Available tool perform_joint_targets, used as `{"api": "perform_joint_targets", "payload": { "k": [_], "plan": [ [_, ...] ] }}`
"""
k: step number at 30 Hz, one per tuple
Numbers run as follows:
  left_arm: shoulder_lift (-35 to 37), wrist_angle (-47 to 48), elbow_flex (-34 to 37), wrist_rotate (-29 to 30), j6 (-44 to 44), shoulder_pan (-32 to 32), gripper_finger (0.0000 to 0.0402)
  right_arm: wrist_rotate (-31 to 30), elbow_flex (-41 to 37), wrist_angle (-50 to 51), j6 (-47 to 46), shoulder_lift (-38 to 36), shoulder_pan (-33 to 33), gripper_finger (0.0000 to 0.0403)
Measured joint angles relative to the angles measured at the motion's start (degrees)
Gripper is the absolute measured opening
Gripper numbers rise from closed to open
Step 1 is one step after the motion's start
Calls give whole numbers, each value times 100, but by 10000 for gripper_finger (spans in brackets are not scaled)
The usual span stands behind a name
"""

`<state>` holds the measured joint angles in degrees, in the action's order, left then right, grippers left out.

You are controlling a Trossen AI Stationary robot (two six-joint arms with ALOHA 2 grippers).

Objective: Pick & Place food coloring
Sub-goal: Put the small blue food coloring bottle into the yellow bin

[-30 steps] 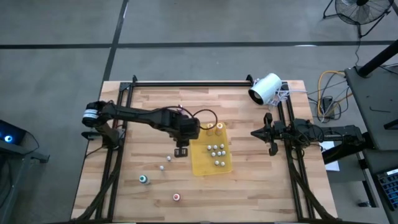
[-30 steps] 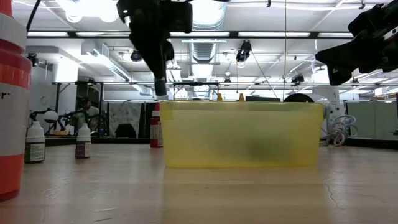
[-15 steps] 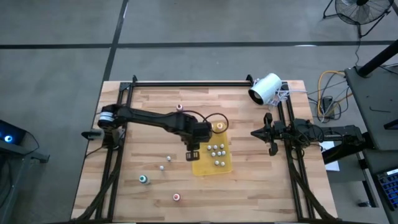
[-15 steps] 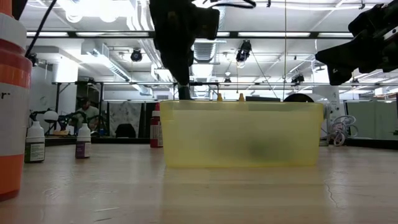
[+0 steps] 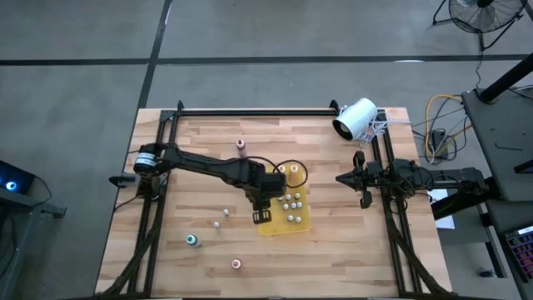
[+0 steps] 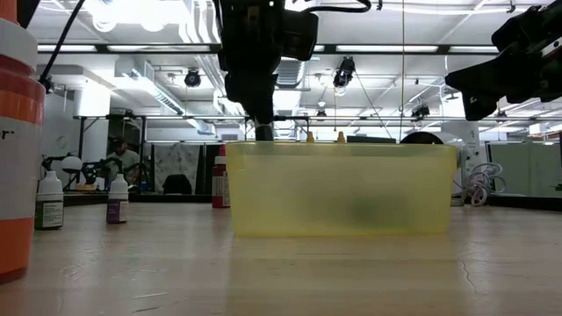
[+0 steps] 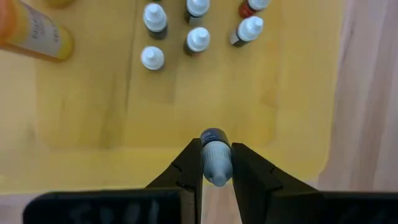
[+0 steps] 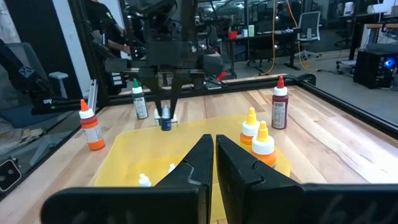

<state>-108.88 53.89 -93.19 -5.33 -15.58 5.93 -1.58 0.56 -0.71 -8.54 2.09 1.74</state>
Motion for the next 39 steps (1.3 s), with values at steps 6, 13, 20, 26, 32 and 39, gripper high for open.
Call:
{"api": "perform_joint_targets", "payload": {
  "k": [6,13,20,26,32,39],
  "plan": [
    [0,-33,-100,-43,-86,35,42,2,0,0,4,0,0,13],
    [-117,-39,-261,-85,-93,33,42,2,0,0,9,0,0,13],
    [-461,-8,-522,-103,-78,33,42,2,0,2,-2,-7,0,13],
    [-724,6,-691,-98,146,33,42,0,0,-2,1,-5,0,13],
    [-924,-31,-744,-76,374,29,42,0,1,-2,8,-1,0,13],
    [-1087,-87,-750,34,567,18,42,2,2,0,9,0,0,13]
  ]
}}
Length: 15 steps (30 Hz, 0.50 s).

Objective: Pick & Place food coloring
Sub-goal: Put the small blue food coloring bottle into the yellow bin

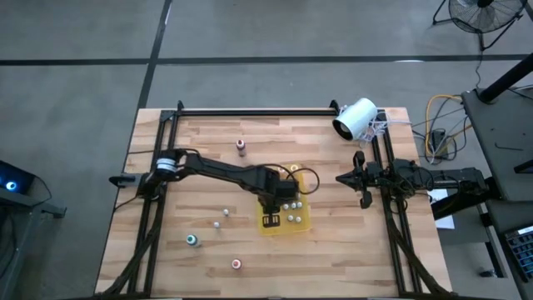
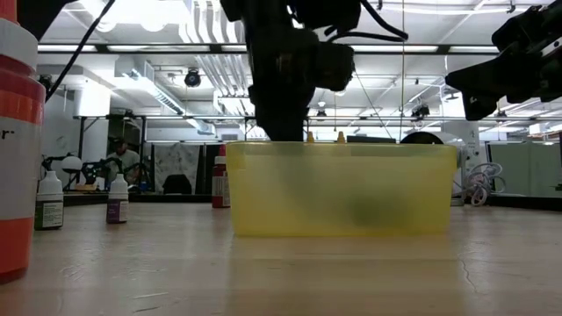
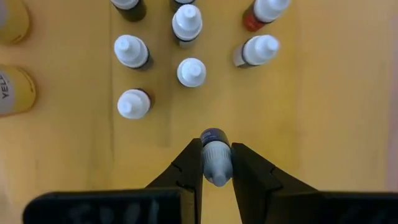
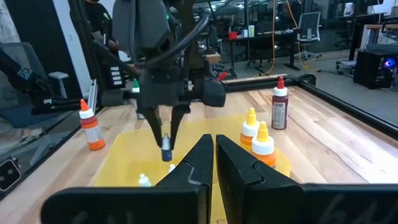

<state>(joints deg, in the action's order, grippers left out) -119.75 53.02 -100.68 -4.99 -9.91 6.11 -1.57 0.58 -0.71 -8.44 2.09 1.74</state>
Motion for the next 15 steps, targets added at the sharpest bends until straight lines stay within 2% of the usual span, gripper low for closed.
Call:
{"api": "perform_joint_targets", "payload": {
  "k": [15],
  "plan": [
    [-255,-211,2,146,439,-7,42,-2,-2,0,1,0,0,13]
  ]
}}
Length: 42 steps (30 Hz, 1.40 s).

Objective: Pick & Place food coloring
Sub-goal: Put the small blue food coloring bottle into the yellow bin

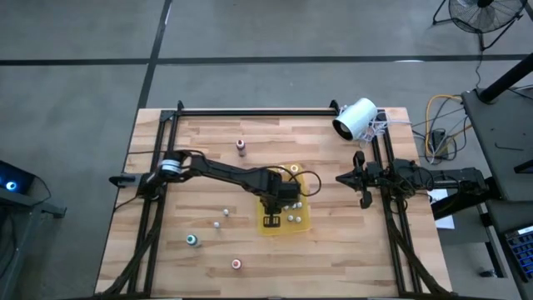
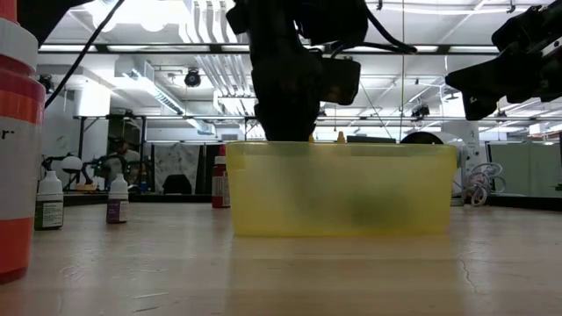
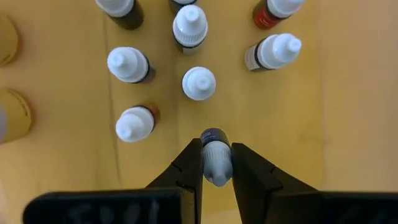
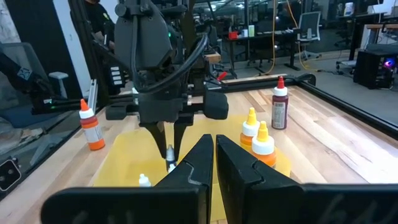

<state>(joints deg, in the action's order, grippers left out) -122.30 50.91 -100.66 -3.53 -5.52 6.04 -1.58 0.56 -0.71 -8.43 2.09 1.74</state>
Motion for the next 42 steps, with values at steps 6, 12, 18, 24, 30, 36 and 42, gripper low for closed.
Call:
{"api": "perform_joint_targets", "payload": {
  "k": [6,12,18,24,30,36,42],
  "plan": [
    [-104,-69,4,7,518,0,42,2,0,0,-8,0,0,13],
    [-142,-95,4,9,1075,-22,42,0,0,0,-11,0,0,13],
    [-144,-148,4,13,1470,-43,42,0,0,0,-12,0,0,13],
    [-144,-145,4,15,1402,-71,42,0,0,0,-5,0,0,13],
    [-144,-159,4,20,1468,-111,42,0,0,0,0,0,0,13],
    [-144,-163,4,17,1463,-109,42,0,2,0,-1,0,0,13],
    [-143,-186,7,17,1460,-111,42,0,0,0,0,0,0,13]
  ]
}}
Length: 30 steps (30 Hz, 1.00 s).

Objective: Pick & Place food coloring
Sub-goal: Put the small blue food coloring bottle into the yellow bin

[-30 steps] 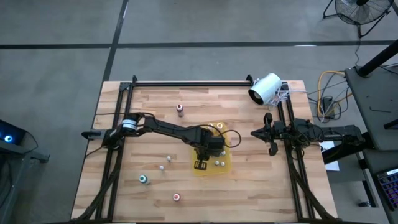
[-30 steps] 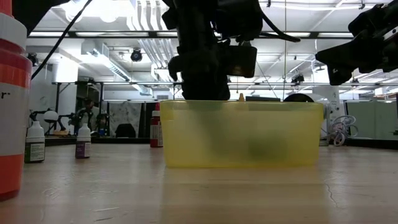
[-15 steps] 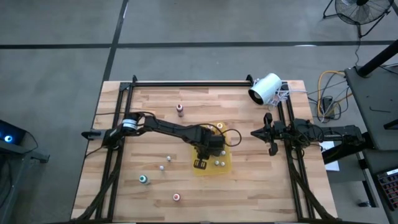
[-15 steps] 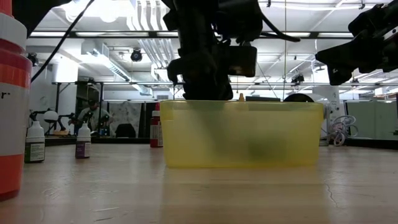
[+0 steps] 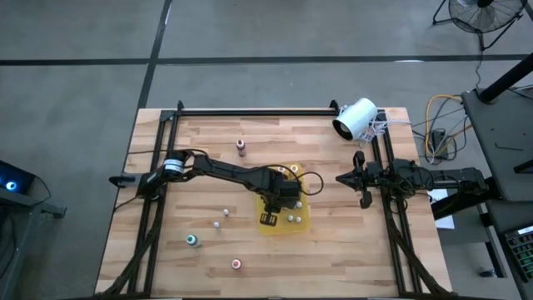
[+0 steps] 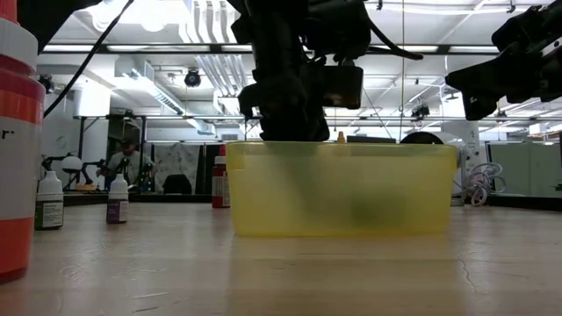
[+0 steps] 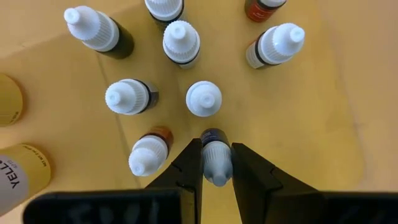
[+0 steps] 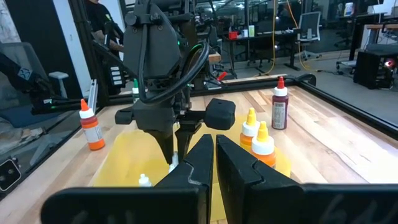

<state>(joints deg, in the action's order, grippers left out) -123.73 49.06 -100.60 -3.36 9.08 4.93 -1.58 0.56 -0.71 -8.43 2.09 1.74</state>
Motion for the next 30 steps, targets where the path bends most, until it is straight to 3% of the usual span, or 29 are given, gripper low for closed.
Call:
{"api": "perform_joint_targets", "payload": {
  "k": [16,30],
  "plan": [
    [-1,-105,2,-203,-7,0,43,0,0,0,-3,-2,0,13],
    [-1,-26,2,-130,-5,-4,82,0,0,0,0,-2,0,13]
  ]
}}
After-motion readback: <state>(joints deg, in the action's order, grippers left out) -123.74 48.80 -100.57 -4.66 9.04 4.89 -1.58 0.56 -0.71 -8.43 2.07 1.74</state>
